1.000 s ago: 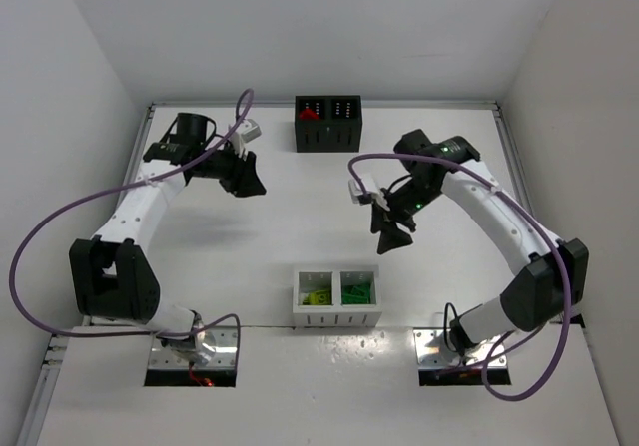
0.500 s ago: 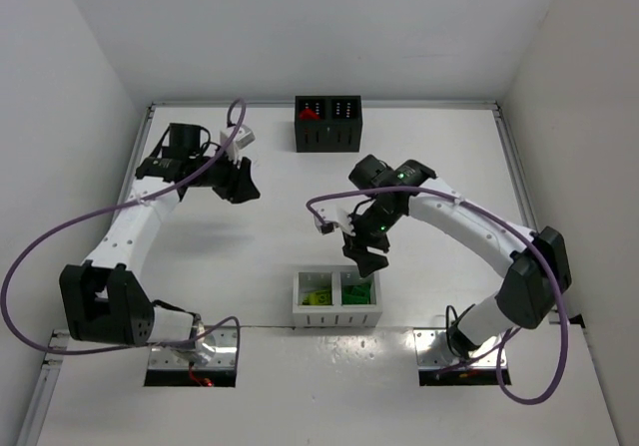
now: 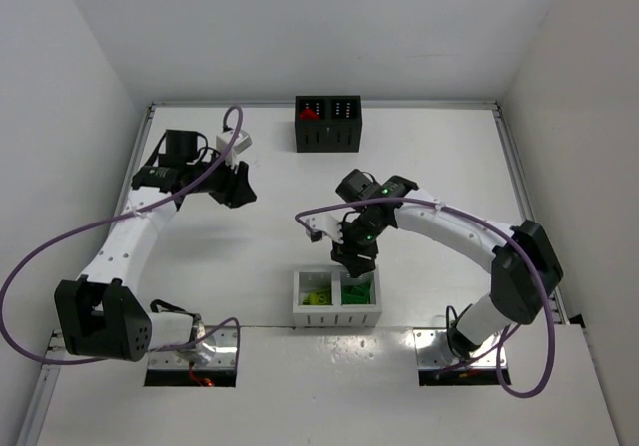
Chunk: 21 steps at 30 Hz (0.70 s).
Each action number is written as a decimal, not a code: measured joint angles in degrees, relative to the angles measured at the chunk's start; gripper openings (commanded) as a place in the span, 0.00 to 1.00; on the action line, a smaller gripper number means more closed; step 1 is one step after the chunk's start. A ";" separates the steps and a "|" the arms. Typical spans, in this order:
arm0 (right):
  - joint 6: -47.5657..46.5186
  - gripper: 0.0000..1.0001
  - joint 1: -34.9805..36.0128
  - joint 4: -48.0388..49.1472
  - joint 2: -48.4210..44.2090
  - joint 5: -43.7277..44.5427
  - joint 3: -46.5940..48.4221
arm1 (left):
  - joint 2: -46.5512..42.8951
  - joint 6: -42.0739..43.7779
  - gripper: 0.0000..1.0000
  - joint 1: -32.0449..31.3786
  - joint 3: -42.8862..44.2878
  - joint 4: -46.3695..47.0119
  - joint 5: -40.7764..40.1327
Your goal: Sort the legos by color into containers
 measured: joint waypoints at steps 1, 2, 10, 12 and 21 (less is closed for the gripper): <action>0.09 0.50 0.24 0.50 0.00 0.26 -0.70 | -0.09 0.00 0.50 0.00 -0.04 0.07 -0.13; 0.17 0.49 0.50 0.98 0.02 0.37 -1.36 | -0.11 -0.07 0.50 0.00 -0.07 0.13 -0.26; 0.63 0.31 2.03 6.34 0.00 1.90 -8.50 | -0.11 -1.49 0.50 0.00 -0.66 0.42 -1.11; 0.66 0.23 2.27 8.07 -0.37 2.78 -9.62 | -0.11 -1.75 0.50 0.00 -1.03 0.44 -1.25; 1.55 0.00 2.29 13.33 -1.81 4.39 -11.45 | -0.11 -3.17 0.50 0.00 -1.38 1.07 -1.44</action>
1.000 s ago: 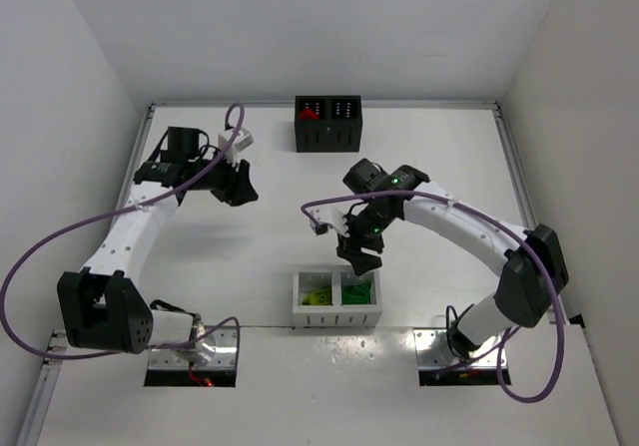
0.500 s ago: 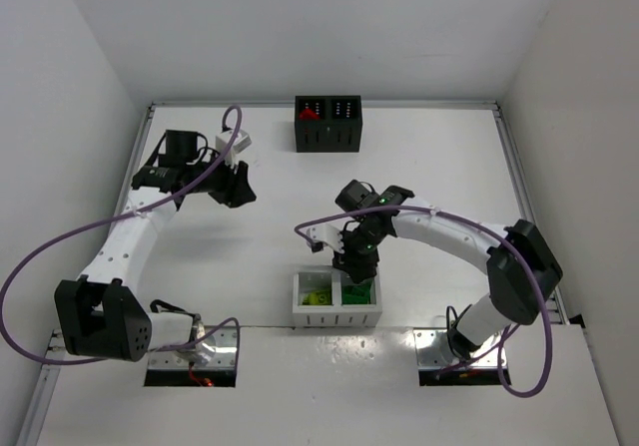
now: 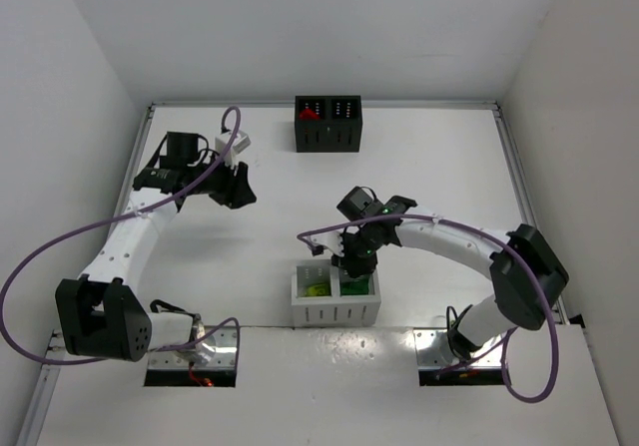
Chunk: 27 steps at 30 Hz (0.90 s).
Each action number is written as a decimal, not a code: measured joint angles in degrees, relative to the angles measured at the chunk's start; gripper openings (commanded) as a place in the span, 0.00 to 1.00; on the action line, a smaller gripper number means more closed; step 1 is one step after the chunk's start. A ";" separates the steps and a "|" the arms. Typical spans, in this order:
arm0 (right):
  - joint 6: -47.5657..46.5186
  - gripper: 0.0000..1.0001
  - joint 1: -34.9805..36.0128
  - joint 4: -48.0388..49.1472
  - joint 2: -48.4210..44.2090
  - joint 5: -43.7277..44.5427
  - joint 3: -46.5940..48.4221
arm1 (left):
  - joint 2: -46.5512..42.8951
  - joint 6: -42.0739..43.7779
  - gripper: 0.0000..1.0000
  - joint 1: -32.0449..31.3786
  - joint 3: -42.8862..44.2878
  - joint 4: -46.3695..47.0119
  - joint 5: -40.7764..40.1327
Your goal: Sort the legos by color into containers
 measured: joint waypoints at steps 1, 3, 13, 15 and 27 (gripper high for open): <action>0.24 0.00 -0.09 0.26 -0.35 0.00 -0.31 | 0.00 -0.02 0.50 0.00 0.00 0.11 0.00; 0.57 0.00 -0.26 0.39 -0.94 0.20 -0.70 | 0.02 -0.13 0.50 0.00 0.00 0.42 -0.04; 2.08 0.00 -2.91 -4.07 -3.21 2.12 4.63 | 0.02 -0.28 0.50 -0.02 -0.39 1.40 -0.11; 1.57 0.00 -3.91 -4.37 -3.02 1.97 7.74 | 0.07 -0.63 0.50 -0.02 -0.42 2.03 -0.11; -10.71 0.00 -13.46 -5.68 12.39 1.66 21.94 | 1.07 -3.26 0.51 -0.13 -1.38 7.06 -0.55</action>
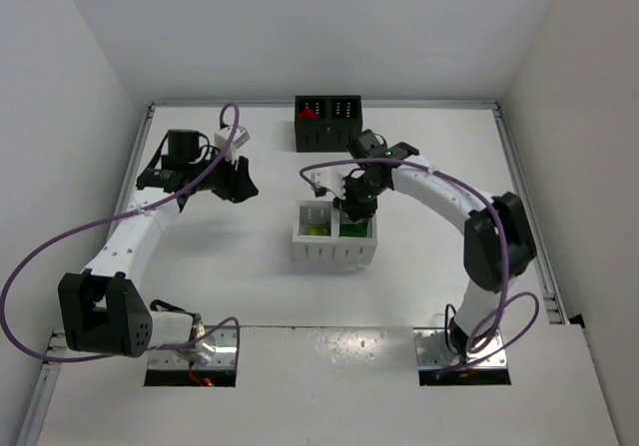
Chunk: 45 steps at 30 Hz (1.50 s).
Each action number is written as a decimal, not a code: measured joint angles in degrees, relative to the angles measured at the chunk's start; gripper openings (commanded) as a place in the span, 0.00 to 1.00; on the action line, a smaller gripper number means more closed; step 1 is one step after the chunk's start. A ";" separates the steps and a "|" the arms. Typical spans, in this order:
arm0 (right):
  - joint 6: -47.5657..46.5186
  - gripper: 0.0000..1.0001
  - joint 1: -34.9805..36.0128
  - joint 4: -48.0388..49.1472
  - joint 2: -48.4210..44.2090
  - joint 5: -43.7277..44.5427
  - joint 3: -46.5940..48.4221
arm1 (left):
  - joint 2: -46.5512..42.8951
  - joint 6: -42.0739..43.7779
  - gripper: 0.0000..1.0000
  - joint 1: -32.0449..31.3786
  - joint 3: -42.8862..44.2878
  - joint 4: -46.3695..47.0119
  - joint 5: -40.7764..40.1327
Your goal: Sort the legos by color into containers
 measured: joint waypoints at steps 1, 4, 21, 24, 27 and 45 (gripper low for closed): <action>-1.60 0.00 -0.59 -0.72 1.75 -0.02 1.07 | 0.09 -0.17 0.51 0.00 -0.02 0.13 -0.09; -6.03 0.00 -2.38 -3.23 6.75 0.07 5.03 | 0.52 -0.61 0.51 0.00 -0.02 1.05 -0.28; -6.82 0.32 -3.82 -6.21 12.96 -1.51 11.15 | 2.91 -1.29 0.60 0.00 -0.02 3.19 -1.81; -5.33 0.58 -3.85 -6.73 12.20 -3.43 10.91 | 4.42 -1.29 0.60 0.00 0.35 3.26 -1.90; -4.17 0.59 -3.87 -6.84 9.22 -5.11 10.93 | 5.77 -1.27 0.60 0.00 1.51 3.17 -1.86; 24.90 1.00 -18.56 -1.36 -7.82 -10.86 10.08 | 19.19 -1.53 0.96 0.00 18.56 -3.98 -2.67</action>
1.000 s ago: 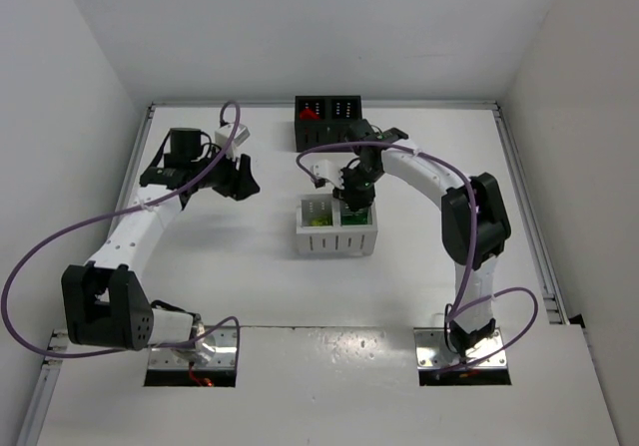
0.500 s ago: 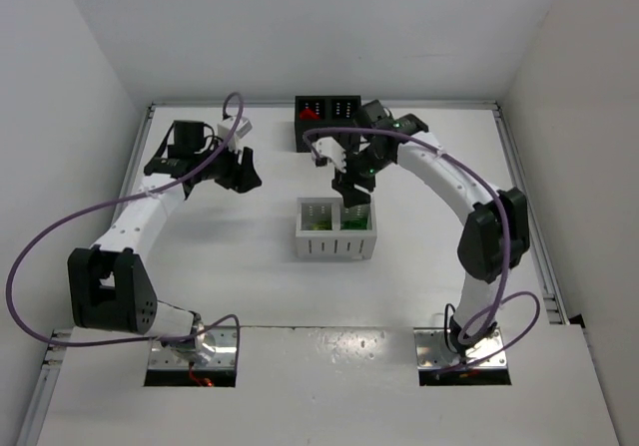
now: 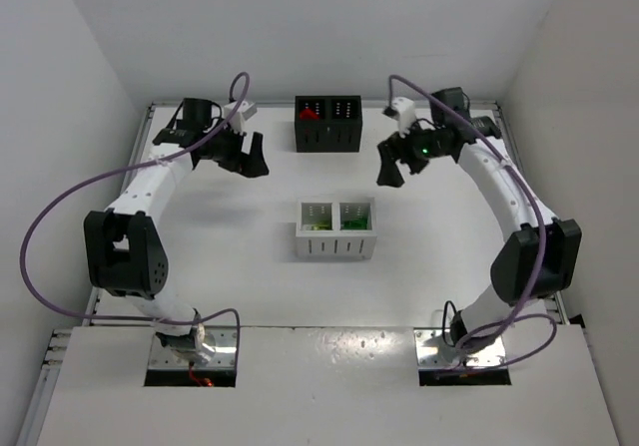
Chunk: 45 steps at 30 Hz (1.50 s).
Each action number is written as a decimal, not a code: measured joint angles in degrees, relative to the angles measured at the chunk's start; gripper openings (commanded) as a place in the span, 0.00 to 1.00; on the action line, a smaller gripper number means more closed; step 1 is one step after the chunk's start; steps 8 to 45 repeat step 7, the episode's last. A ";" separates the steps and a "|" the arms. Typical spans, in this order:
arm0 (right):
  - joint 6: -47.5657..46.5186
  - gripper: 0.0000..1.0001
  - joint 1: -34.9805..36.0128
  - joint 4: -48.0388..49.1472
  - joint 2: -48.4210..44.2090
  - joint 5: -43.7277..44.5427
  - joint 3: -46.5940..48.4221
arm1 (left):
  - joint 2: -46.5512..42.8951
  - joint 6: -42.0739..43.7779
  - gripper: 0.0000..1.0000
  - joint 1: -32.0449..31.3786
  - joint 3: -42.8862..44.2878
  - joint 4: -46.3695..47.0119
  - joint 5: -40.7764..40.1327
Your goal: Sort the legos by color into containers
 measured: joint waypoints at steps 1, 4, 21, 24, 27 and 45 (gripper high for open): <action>2.73 1.00 -3.02 1.11 -0.22 0.74 -3.54 | 0.26 0.17 0.97 0.00 0.00 -0.92 -0.13; 8.28 1.00 -10.32 1.81 -0.11 4.52 -9.77 | 0.31 0.79 0.98 -0.33 0.00 -3.04 -0.52; 11.41 1.00 -14.01 3.89 -0.35 6.91 -11.32 | 0.31 1.01 1.00 -0.37 0.00 -4.04 -0.83; 11.41 1.00 -14.01 3.89 -0.35 6.91 -11.32 | 0.31 1.01 1.00 -0.37 0.00 -4.04 -0.83; 11.41 1.00 -14.01 3.89 -0.35 6.91 -11.32 | 0.31 1.01 1.00 -0.37 0.00 -4.04 -0.83; 11.41 1.00 -14.01 3.89 -0.35 6.91 -11.32 | 0.31 1.01 1.00 -0.37 0.00 -4.04 -0.83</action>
